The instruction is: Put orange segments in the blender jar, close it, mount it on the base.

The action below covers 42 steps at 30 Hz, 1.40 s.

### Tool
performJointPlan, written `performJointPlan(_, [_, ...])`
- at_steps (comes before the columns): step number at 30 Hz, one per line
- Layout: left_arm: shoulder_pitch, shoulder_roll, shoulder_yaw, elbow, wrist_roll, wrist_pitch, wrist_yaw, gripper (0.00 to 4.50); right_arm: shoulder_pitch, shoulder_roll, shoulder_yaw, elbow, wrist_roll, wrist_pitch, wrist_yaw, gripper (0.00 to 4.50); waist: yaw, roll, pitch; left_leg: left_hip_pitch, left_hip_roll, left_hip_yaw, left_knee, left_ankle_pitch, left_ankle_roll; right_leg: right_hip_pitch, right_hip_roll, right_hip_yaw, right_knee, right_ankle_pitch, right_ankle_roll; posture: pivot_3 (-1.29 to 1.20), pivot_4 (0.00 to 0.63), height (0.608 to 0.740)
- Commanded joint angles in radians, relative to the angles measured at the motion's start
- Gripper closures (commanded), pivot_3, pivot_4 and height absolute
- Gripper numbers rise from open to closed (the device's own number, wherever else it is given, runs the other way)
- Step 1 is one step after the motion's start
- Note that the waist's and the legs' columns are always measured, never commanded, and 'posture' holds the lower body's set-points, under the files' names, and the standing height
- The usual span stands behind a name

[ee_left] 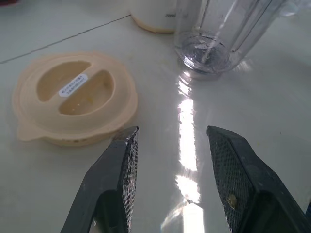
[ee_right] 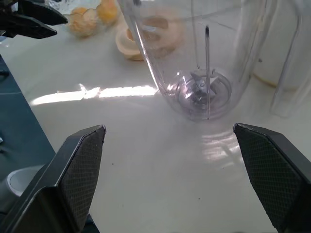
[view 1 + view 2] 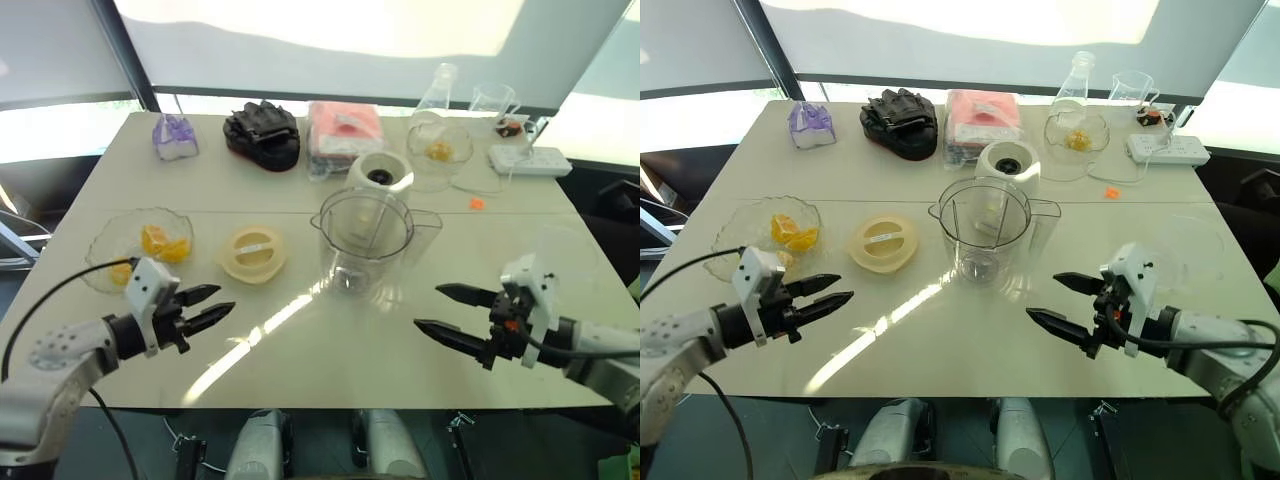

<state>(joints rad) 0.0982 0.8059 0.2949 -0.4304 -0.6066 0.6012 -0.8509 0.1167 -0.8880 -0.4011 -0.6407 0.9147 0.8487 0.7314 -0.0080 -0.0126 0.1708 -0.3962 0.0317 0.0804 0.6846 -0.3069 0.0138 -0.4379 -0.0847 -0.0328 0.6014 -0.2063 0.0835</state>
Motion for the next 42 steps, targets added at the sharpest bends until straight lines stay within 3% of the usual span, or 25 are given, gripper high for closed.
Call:
performJointPlan(1, [-0.160, 0.121, 0.056, 0.157, 0.027, 0.011, -0.027, 2.23, -0.129, -0.089, -0.145, 0.016, 0.202, 0.068, -0.005, 0.07, 0.002, 0.000, 0.001, 0.000, 0.000, 0.000, 0.000, 0.000, 0.000, 0.000, 0.000, 0.000, 0.001, 0.000, 0.000, 0.00, 0.150, 0.740])
performJointPlan(5, [-0.369, 0.163, 0.036, 0.344, 0.046, 0.100, 0.051, 2.23, -0.285, -0.139, -0.192, 0.057, 0.380, 0.090, -0.055, 0.07, 0.001, -0.001, 0.001, 0.001, 0.000, 0.000, 0.000, 0.000, 0.000, 0.000, 0.003, 0.000, 0.000, 0.001, -0.001, 0.00, 0.150, 0.740])
performJointPlan(8, [-0.449, 0.129, 0.036, 0.347, 0.006, 0.246, 0.137, 2.23, -0.361, -0.162, -0.193, 0.055, 0.491, 0.088, -0.110, 0.07, -0.001, -0.001, 0.001, 0.002, 0.001, 0.000, -0.003, 0.000, 0.000, 0.002, 0.003, 0.000, -0.001, 0.000, 0.000, 0.00, 0.150, 0.740])
performJointPlan(14, [-0.585, -0.047, 0.004, 0.299, 0.097, 0.644, 0.532, 2.23, -0.457, -0.209, -0.153, 0.031, 0.631, 0.073, -0.181, 0.07, 0.004, -0.003, 0.002, 0.001, 0.000, 0.000, -0.002, 0.000, 0.000, 0.003, 0.002, 0.001, -0.002, 0.003, 0.006, 0.00, 0.150, 0.740])
performJointPlan(16, [-0.618, -0.082, 0.019, 0.327, 0.130, 0.682, 0.593, 2.23, -0.474, -0.213, -0.128, 0.024, 0.642, 0.070, -0.192, 0.07, 0.005, -0.009, 0.002, 0.001, 0.000, -0.001, -0.001, 0.000, 0.000, 0.004, 0.002, 0.001, -0.002, 0.004, 0.008, 0.00, 0.150, 0.740])
performJointPlan(27, [-0.788, -0.104, 0.048, 0.712, 0.299, 0.465, 0.738, 2.23, -0.504, -0.193, 0.005, 0.019, 0.532, 0.043, -0.176, 0.07, 0.009, -0.011, 0.002, 0.003, 0.001, 0.000, -0.001, 0.001, -0.002, 0.004, 0.001, 0.001, 0.000, 0.003, 0.003, 0.00, 0.150, 0.740])
performJointPlan(33, [-0.888, -0.138, 0.019, 1.032, 0.381, 0.217, 0.754, 2.23, -0.545, -0.175, 0.058, 0.029, 0.519, 0.036, -0.203, 0.07, 0.021, -0.011, 0.001, 0.003, 0.000, 0.002, -0.001, 0.001, -0.002, 0.003, -0.001, 0.000, 0.000, 0.003, 0.004, 0.00, 0.150, 0.740])
performJointPlan(42, [-1.022, -0.199, 0.025, 1.392, 0.410, -0.012, 0.774, 2.23, -0.587, -0.167, 0.072, 0.055, 0.516, 0.045, -0.213, 0.07, 0.021, -0.013, 0.001, 0.001, -0.001, 0.002, 0.000, 0.001, -0.001, 0.003, -0.004, -0.001, -0.002, 0.006, 0.008, 0.00, 0.150, 0.740])
